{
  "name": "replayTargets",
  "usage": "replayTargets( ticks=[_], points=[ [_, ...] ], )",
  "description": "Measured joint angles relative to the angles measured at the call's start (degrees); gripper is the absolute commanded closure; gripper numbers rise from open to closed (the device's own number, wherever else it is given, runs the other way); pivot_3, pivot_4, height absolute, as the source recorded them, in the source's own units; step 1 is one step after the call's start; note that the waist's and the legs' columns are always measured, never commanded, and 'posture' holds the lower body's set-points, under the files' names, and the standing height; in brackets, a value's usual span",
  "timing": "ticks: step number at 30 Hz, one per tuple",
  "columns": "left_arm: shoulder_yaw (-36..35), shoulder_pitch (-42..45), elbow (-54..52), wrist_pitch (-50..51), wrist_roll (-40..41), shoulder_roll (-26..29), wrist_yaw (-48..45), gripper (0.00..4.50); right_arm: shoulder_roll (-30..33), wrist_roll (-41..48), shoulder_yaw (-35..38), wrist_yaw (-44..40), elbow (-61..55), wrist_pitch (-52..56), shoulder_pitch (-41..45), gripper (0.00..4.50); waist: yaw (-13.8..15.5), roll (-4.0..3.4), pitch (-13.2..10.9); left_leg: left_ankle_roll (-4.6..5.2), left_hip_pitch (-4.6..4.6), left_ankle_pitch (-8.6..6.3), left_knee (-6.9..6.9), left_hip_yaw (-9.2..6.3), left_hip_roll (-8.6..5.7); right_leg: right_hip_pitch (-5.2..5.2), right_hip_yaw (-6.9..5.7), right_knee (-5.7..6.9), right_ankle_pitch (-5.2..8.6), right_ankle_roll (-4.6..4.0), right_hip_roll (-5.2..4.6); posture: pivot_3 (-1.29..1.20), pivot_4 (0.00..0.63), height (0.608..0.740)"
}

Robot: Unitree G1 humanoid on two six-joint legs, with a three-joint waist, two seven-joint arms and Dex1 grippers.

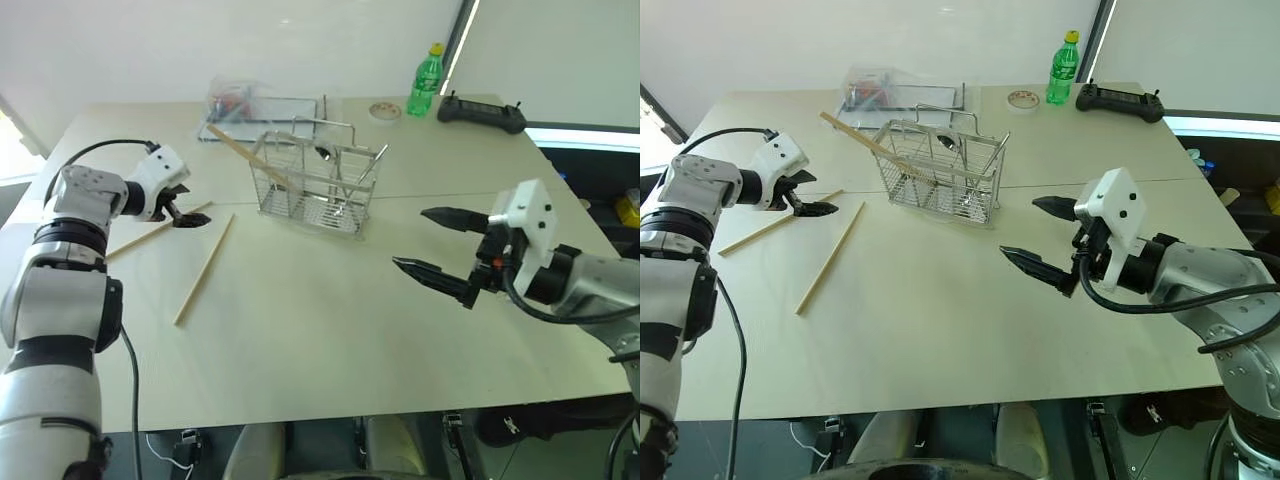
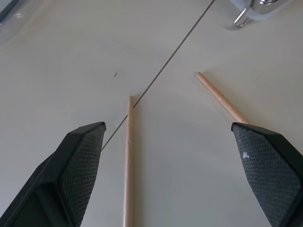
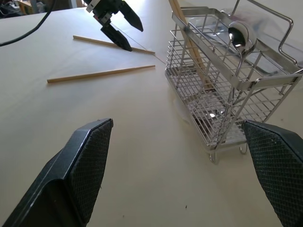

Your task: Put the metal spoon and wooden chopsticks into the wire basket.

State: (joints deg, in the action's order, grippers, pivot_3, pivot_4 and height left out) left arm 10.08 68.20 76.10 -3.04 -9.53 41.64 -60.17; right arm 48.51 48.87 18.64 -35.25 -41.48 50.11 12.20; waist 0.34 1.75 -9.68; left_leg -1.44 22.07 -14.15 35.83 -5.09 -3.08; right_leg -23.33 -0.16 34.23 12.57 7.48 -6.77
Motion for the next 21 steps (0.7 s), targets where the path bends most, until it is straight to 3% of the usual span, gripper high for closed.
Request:
replayTargets(
  ticks=[21],
  points=[
    [-0.03, -1.04, 2.12, -2.52, -7.41, 1.19, 12.51, 0.0, 1.39, 7.33, 0.49, 6.49, 0.03, 2.48, 0.14, 0.04, 0.37, 0.02, 0.02, 0.01, 0.13, 0.0, 0.16, -0.04, -0.02, 0.0, -0.01, -0.01, -0.07, 0.05, 0.0, 0.0, 0.15, 0.725]
  ],
)
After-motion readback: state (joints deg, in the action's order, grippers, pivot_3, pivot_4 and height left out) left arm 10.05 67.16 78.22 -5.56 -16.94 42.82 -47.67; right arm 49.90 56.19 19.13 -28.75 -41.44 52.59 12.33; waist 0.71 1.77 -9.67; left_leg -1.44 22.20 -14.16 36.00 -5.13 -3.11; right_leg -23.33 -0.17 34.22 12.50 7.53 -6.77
